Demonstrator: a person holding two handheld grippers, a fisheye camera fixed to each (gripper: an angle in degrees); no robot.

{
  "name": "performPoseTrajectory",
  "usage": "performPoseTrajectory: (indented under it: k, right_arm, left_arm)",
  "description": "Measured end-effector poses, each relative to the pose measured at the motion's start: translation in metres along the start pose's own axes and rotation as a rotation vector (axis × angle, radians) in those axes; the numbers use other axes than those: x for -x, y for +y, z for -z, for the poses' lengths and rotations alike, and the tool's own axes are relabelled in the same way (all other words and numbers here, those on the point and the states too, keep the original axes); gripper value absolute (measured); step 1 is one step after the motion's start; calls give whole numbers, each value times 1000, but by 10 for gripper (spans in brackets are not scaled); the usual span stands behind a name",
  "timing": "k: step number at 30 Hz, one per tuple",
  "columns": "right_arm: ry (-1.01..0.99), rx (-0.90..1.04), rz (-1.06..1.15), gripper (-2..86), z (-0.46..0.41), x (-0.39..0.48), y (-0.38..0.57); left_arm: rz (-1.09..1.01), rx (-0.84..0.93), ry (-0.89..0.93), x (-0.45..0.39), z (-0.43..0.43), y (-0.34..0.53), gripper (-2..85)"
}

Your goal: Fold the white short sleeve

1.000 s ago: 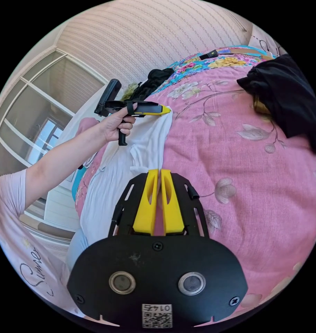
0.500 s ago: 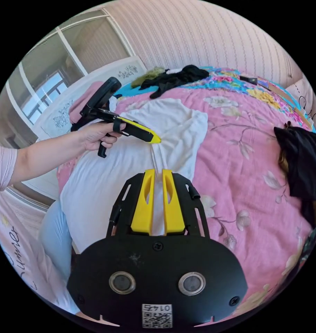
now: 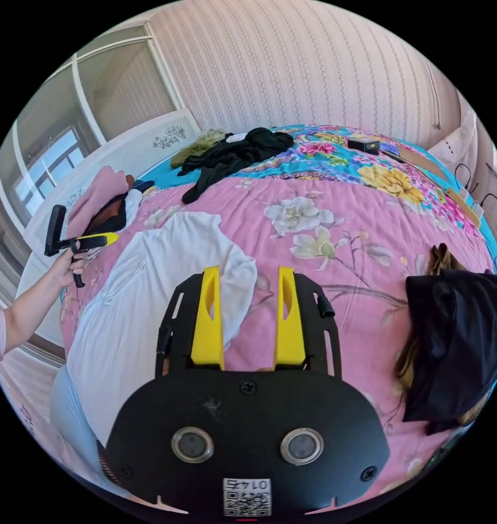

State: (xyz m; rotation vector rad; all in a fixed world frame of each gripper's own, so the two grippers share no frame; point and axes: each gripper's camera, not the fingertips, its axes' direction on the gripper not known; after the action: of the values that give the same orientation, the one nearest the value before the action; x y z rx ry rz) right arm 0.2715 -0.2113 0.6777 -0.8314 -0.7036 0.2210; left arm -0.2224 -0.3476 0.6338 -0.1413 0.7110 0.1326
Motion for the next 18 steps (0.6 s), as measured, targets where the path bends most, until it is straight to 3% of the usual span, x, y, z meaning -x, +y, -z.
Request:
performPoseTrajectory:
  k: [3,7,10,14,18]
  right_arm:
    - [-33,86,-72,131,-23,-9,-8]
    - [-114,79,-14,44,-18,-7,-7]
    - [-165,156,-51,20,-24,-15,-7]
    - [-193,44,-158,9,2,-39,-7]
    - [-199,-14,-229,5,26,-61,-16]
  left_arm:
    - [87,-8,-40,32,1,3,87]
    - [177,77,106,58,-19,9,112]
    - [159,80,-26,60,-10,15,35]
    - [203,45,130,71,12,20,-6]
    - [133,25,81,60,31,14,-9]
